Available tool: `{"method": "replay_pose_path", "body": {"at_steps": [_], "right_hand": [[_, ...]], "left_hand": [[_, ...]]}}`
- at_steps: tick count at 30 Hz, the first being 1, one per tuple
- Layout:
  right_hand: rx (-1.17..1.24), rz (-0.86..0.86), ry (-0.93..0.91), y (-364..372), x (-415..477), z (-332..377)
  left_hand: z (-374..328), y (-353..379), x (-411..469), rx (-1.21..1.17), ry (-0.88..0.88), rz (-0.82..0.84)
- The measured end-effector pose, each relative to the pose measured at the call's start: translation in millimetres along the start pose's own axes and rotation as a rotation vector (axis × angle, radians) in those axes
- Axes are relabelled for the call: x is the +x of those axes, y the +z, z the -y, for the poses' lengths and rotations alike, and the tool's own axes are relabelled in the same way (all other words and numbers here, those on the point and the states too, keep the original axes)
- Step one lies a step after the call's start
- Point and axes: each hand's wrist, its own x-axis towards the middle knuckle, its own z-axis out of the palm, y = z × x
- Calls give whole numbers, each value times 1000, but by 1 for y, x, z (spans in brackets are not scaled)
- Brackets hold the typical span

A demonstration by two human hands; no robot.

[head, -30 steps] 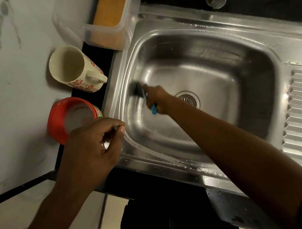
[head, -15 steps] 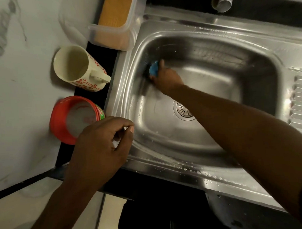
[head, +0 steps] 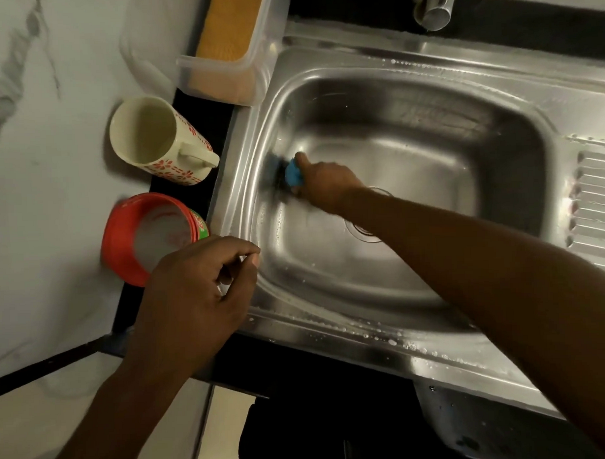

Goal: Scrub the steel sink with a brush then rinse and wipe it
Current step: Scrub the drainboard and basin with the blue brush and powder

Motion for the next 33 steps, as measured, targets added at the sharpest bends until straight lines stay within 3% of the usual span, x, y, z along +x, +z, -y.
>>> {"method": "replay_pose_path", "body": {"at_steps": [4,7,10,17,23,27,33], "right_hand": [[153,101,22,8,-11,13],[253,281,-83,44,-48,29],[431,427,-67,58,-70,27],[884,840,48,-1,-108,2],[899,749,28,0,-93,27],[709,853,132,1,-121,-15],[809,895,67,-19,-111,3]], "left_hand": [[-6,-3,-6,-2,-12,-17],[-9,-3,-9,-12,-37,-5],[-11,-4,-12,-29,-51,-3],[-7,-6,-13,-14,-63,0],[-9,1,-8,-39,-63,22],[-10,1,-3,-54,-58,20],[-14,11,9,-56,-25,24]]}}
